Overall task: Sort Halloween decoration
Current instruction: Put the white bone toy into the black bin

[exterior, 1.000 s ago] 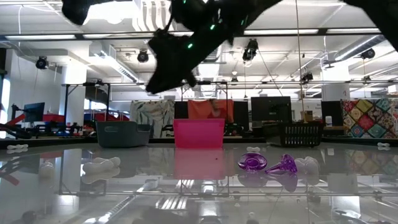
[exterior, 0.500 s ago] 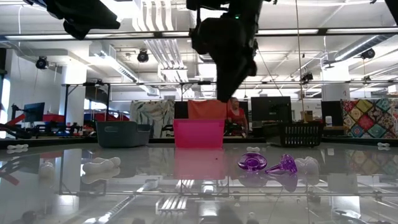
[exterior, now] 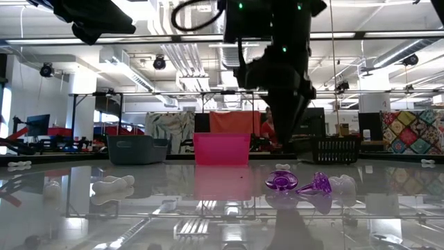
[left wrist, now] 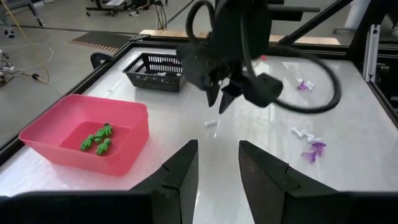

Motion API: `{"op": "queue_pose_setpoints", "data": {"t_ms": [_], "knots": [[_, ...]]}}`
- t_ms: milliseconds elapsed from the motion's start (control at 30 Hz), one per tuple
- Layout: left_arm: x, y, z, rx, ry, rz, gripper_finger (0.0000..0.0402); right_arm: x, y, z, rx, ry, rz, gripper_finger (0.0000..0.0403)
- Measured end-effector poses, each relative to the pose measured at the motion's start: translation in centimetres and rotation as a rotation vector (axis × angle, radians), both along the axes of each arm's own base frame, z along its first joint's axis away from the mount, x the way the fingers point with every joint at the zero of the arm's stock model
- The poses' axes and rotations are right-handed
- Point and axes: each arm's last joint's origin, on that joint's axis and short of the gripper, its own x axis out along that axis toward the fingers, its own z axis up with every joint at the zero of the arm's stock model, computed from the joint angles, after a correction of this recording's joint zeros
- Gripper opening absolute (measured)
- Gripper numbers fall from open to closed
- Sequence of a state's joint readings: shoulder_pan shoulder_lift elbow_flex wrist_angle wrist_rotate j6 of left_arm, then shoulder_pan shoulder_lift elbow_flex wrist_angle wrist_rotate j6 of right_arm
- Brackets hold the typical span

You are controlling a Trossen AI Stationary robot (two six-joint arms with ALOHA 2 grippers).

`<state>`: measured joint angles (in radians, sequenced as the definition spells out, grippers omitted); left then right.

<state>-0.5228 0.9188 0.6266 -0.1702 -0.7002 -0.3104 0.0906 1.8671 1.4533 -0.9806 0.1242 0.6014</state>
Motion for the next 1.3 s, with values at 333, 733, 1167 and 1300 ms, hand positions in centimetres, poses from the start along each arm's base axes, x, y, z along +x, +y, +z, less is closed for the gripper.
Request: {"op": "queue_pose_setpoints", "data": {"t_ms": [333,733,1167,1300], "knots": [[0.1,0.0,0.3,0.018,-0.027,-0.008,0.0098,-0.3,-1.3,-2.8,0.002,-0.06,-0.071,0.0109],[0.2,0.0,0.5,0.041,-0.045,0.003,0.0098,-0.8,-1.5,-4.7,0.012,-0.074,-0.087,0.0075],[0.2,0.0,0.6,0.042,-0.047,0.004,0.0098,-0.7,-1.4,-4.9,0.03,-0.082,-0.042,0.001],[0.2,0.0,0.6,0.041,-0.047,0.004,0.0098,-1.2,-1.5,-3.0,0.001,-0.129,-0.023,0.0009]]}}
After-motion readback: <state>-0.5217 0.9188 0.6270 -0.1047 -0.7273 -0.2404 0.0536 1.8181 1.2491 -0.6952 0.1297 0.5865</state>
